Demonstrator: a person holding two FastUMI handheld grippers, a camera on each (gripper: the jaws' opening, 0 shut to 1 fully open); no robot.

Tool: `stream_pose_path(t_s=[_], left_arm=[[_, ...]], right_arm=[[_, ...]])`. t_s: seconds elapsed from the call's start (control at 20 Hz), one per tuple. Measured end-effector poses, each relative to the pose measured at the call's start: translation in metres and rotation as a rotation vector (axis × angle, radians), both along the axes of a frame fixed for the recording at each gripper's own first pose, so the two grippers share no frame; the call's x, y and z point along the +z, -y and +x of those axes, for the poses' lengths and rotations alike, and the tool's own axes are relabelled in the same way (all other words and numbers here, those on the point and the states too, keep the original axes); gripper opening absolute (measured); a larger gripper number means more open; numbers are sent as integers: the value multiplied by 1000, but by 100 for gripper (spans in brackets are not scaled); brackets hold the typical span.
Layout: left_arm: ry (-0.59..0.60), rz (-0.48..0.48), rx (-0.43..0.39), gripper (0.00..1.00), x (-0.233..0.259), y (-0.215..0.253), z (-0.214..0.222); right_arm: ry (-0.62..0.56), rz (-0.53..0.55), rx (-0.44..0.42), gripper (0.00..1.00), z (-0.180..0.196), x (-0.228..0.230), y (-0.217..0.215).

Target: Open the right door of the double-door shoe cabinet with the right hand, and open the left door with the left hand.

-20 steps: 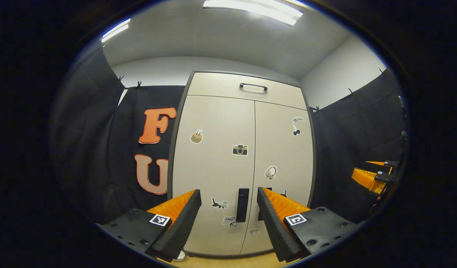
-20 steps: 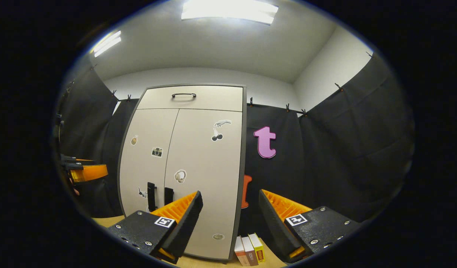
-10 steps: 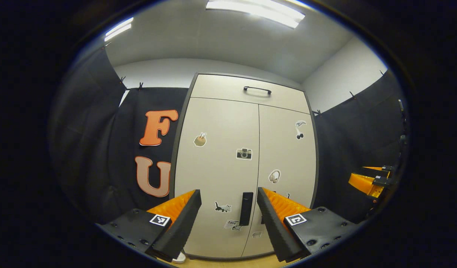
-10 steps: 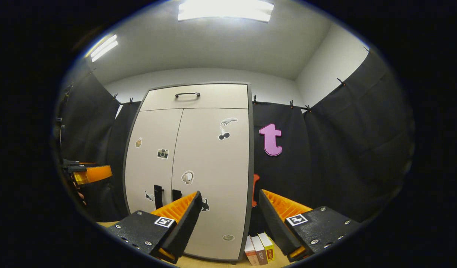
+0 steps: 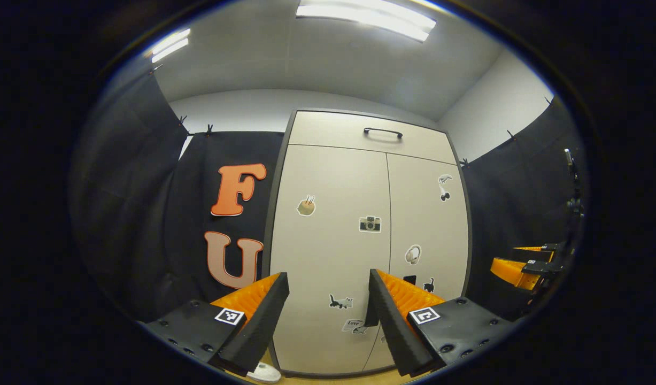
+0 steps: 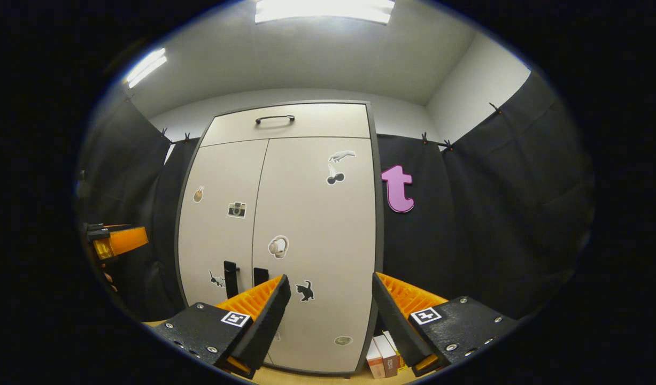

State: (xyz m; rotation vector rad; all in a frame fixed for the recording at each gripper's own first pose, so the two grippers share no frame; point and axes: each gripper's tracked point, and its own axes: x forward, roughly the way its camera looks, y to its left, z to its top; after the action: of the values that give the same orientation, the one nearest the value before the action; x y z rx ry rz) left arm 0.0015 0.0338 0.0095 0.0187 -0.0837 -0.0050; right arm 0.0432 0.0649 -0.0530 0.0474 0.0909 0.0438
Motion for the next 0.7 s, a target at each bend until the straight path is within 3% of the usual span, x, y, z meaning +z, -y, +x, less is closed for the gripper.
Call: stream_pose_path(t_s=[0.7], left_arm=[[-34,24,65,96,-22,-88,12]], right_arm=[[-148,-39,29,93,88,-81,-83]])
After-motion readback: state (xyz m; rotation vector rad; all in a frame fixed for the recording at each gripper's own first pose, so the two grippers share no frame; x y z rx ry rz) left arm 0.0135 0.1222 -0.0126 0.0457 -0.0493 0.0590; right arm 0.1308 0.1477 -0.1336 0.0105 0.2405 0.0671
